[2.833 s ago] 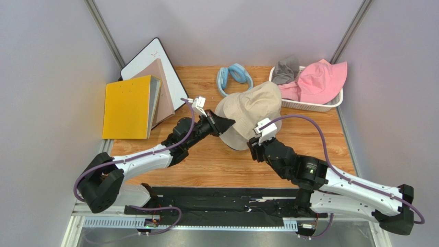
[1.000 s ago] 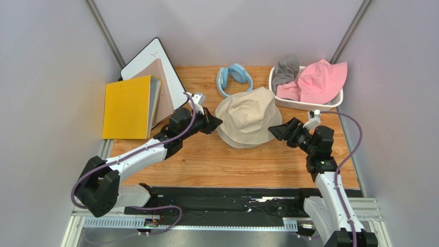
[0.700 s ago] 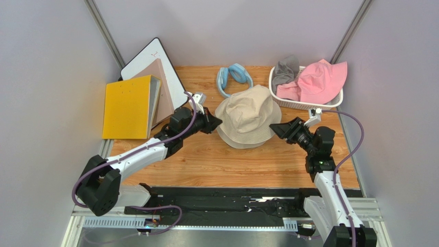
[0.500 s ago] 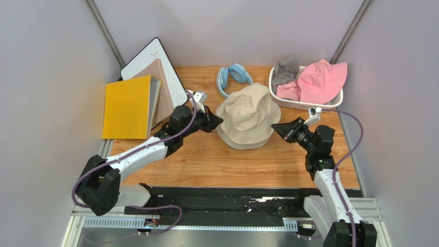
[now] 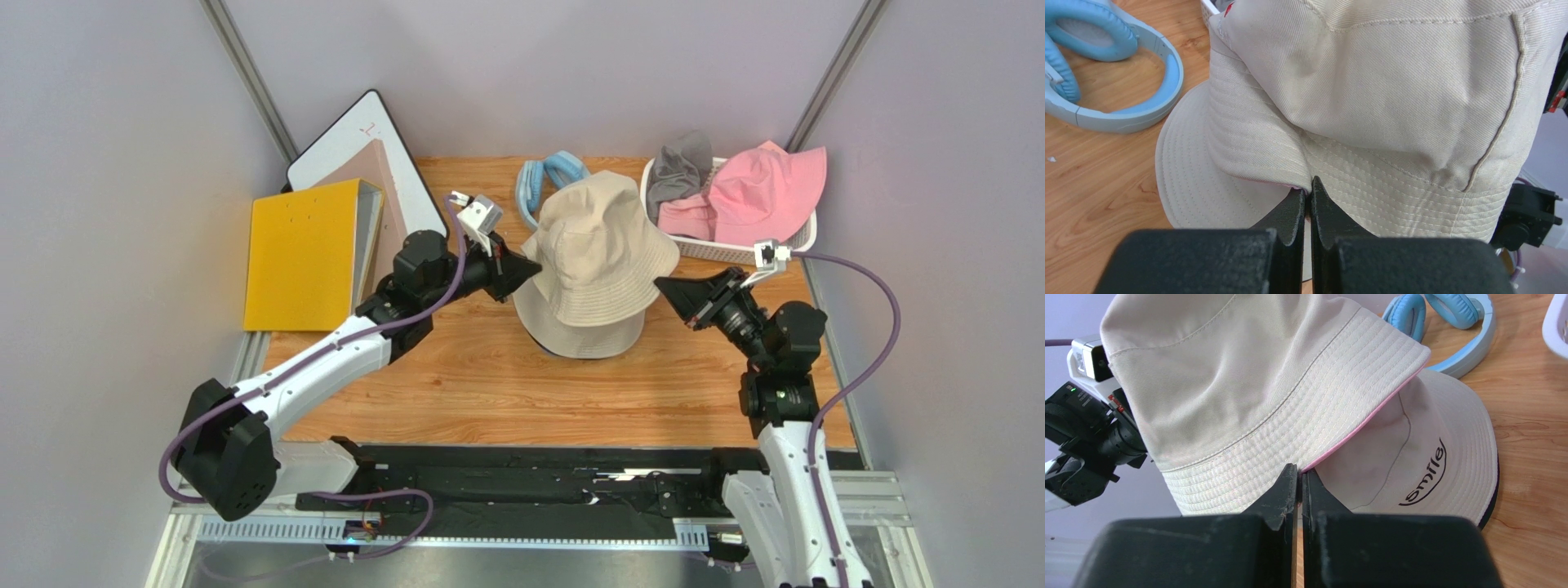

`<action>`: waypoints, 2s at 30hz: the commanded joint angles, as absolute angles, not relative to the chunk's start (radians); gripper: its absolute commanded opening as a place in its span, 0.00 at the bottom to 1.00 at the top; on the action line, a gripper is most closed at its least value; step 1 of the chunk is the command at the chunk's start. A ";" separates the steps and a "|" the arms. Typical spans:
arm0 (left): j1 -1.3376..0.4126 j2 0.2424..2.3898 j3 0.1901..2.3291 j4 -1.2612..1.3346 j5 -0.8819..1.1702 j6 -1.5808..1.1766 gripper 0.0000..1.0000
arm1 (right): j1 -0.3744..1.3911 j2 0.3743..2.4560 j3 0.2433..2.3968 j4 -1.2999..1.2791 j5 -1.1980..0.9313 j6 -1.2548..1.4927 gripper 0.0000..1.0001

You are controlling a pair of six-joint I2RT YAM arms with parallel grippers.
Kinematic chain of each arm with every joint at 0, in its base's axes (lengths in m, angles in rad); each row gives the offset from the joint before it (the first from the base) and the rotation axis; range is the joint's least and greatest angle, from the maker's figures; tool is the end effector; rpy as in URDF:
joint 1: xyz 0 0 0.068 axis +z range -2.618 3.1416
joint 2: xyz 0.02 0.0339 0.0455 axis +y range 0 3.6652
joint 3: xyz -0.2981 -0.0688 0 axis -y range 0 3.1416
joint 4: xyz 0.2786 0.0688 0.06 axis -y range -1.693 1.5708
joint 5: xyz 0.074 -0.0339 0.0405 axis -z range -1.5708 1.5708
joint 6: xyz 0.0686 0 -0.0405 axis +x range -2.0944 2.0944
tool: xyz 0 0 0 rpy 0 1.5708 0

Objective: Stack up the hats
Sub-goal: Stack the hat on the hat.

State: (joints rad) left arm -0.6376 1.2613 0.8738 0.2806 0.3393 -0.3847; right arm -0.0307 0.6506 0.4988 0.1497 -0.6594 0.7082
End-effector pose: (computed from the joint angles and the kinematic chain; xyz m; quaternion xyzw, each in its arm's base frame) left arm 0.2658 -0.2253 0.3329 0.2044 0.7131 -0.4318 0.5131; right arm 0.1967 0.0360 0.3110 0.0286 0.7071 0.4382 0.5542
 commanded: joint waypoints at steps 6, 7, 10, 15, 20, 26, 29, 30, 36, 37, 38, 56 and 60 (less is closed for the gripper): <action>-0.635 1.204 0.888 0.287 0.403 -0.247 0.00 | -0.031 0.473 0.492 -0.038 -0.631 0.586 0.00; -0.637 1.216 0.888 0.285 0.411 -0.238 0.00 | -0.029 0.469 0.488 -0.064 -0.624 0.566 0.00; -0.637 1.235 0.877 0.282 0.419 -0.238 0.00 | -0.029 0.465 0.471 -0.156 -0.574 0.543 0.00; -0.637 1.256 0.858 0.278 0.403 -0.238 0.00 | -0.031 0.492 0.453 -0.279 -0.460 0.500 0.00; -0.637 1.276 0.848 0.259 0.359 -0.258 0.00 | -0.029 0.515 0.416 -0.324 -0.382 0.499 0.00; -0.637 1.341 0.874 0.193 0.239 -0.294 0.00 | -0.029 0.615 0.425 -0.313 -0.316 0.495 0.00; -0.637 1.373 0.888 0.164 0.201 -0.305 0.00 | -0.031 0.662 0.433 -0.278 -0.304 0.495 0.00; -0.637 1.384 0.890 0.155 0.195 -0.307 0.00 | -0.029 0.676 0.434 -0.270 -0.307 0.499 0.00; -0.634 1.417 0.897 0.109 0.160 -0.333 0.00 | -0.005 0.768 0.437 -0.209 -0.307 0.514 0.00; -0.629 1.423 0.900 0.097 0.153 -0.337 0.00 | 0.024 0.784 0.437 -0.195 -0.299 0.517 0.00; -0.626 1.431 0.907 0.081 0.152 -0.342 0.00 | 0.050 0.798 0.443 -0.189 -0.288 0.520 0.00; -0.531 1.459 1.021 0.054 0.287 -0.426 0.00 | -0.062 0.781 0.745 -0.398 -0.410 0.371 0.68; -0.520 1.489 1.060 0.034 0.305 -0.426 0.00 | -0.161 0.879 0.772 -0.275 -0.659 0.408 0.64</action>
State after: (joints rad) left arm -0.5373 1.4673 0.9943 0.0448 0.2882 -0.4141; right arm -0.0795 0.8043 0.7189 -0.3702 -0.4179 0.4011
